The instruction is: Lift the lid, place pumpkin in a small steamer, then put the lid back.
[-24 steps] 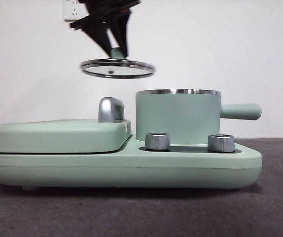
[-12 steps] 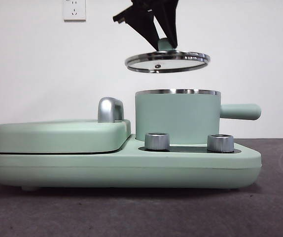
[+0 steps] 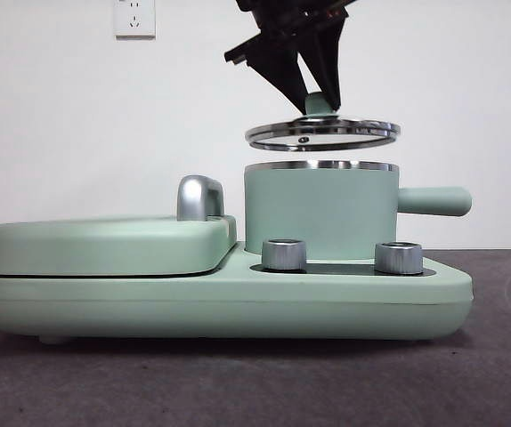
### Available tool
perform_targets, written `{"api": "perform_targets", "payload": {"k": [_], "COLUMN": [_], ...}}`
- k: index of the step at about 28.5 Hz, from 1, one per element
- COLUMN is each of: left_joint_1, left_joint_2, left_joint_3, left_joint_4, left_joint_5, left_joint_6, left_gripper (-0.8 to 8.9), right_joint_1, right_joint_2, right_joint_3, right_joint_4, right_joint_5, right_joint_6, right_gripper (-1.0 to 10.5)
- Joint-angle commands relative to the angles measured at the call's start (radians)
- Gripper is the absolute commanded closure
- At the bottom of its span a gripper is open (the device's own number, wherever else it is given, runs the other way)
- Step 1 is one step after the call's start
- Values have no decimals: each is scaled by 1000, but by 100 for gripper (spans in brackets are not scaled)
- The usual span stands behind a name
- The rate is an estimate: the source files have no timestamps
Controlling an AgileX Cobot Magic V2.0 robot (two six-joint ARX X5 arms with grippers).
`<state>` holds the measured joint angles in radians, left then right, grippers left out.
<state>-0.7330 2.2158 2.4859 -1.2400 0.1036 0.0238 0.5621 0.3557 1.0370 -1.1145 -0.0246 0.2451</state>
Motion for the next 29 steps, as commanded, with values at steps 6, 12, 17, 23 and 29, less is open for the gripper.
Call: {"api": "perform_targets", "payload": {"k": [6,12,17,23,29], "left_joint_1": [-14,-13,-13,-12,0], "left_joint_2": [39,50,78,106,106], "left_joint_3": [28,28,28,28,28], "left_joint_4": [14,16,10,5,-8], "left_joint_5": [2,1,1,-2,-64], "left_joint_6": [13,12,9,10,10], "left_gripper": [761,764,764,765,789], "right_joint_1": [6,6,6,6,6], "right_joint_2": [0,0,0,0,0], "right_joint_3": [8,8,8,8,8], "right_joint_4": [12,11,11,11,10], "right_joint_5": [1,0,0,0,0], "right_joint_6": [18,18,18,18,19], "right_gripper": [388,388,388,388,388]}}
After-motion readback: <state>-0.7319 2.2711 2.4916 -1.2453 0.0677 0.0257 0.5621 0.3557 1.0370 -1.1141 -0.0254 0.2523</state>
